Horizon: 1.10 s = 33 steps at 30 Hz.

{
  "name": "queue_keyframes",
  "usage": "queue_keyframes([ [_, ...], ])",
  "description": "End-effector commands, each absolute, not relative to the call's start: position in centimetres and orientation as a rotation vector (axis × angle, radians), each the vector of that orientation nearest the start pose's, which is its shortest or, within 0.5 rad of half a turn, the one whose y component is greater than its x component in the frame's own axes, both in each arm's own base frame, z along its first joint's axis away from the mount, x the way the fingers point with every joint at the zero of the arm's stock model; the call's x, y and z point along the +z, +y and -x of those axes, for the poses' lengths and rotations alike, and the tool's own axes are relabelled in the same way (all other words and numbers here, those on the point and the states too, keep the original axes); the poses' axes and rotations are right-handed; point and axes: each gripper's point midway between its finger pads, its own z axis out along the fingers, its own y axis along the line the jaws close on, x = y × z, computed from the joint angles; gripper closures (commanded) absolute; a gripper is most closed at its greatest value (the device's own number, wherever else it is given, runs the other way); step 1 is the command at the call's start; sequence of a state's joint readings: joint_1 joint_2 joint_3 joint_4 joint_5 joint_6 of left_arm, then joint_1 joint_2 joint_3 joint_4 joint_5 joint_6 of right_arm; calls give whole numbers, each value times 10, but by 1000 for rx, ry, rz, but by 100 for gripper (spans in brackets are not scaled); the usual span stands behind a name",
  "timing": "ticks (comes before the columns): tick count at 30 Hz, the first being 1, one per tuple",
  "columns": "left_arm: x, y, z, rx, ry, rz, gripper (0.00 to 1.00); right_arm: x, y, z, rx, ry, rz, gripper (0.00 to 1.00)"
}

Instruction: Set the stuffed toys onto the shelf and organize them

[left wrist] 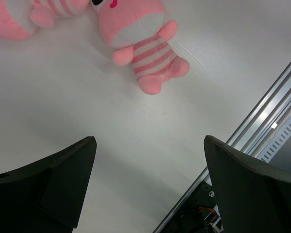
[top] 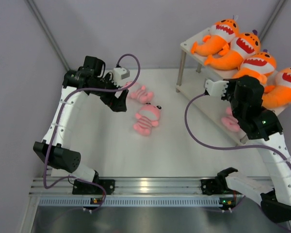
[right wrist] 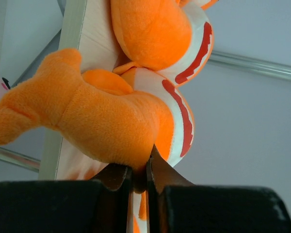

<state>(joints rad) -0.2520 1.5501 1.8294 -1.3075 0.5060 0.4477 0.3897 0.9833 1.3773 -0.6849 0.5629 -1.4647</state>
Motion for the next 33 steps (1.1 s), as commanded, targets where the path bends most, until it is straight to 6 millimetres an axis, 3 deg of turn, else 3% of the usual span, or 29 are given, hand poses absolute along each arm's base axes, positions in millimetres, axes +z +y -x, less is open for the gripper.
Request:
queue_keyframes([
  [1, 296, -151, -294, -577, 2204, -1040, 1, 430, -17, -297, -1181, 1458, 1275, 100],
  [11, 295, -150, -291, -579, 2201, -1046, 1, 425, -27, -305, -1187, 1468, 1304, 100],
  [13, 295, -149, -290, -572, 2198, -1053, 1, 423, -30, -307, -1187, 1483, 1301, 96],
  [14, 295, -149, -290, -567, 2200, -1054, 1, 422, -30, -308, -1184, 1488, 1298, 92],
  [15, 293, -148, -289, -564, 2202, -1057, 1, 422, -31, -308, -1186, 1490, 1297, 82],
  [17, 293, -148, -289, -564, 2202, -1057, 1, 421, -32, -309, -1187, 1496, 1290, 75],
  [18, 293, -148, -289, -564, 2202, -1060, 1, 420, -32, -309, -1183, 1498, 1289, 64],
  [21, 292, -148, -288, -567, 2204, -1060, 1, 424, -31, -306, -1173, 1489, 1275, 46],
  [29, 290, -149, -288, -578, 2207, -1066, 1, 420, -24, -292, -1108, 1468, 1337, 20],
  [31, 290, -149, -288, -576, 2206, -1064, 1, 420, -18, -288, -1067, 1454, 1345, 10],
  [32, 290, -149, -287, -578, 2207, -1066, 1, 418, -15, -286, -1047, 1453, 1359, 1],
  [33, 290, -149, -287, -578, 2206, -1066, 1, 421, -14, -283, -1040, 1442, 1355, 1],
])
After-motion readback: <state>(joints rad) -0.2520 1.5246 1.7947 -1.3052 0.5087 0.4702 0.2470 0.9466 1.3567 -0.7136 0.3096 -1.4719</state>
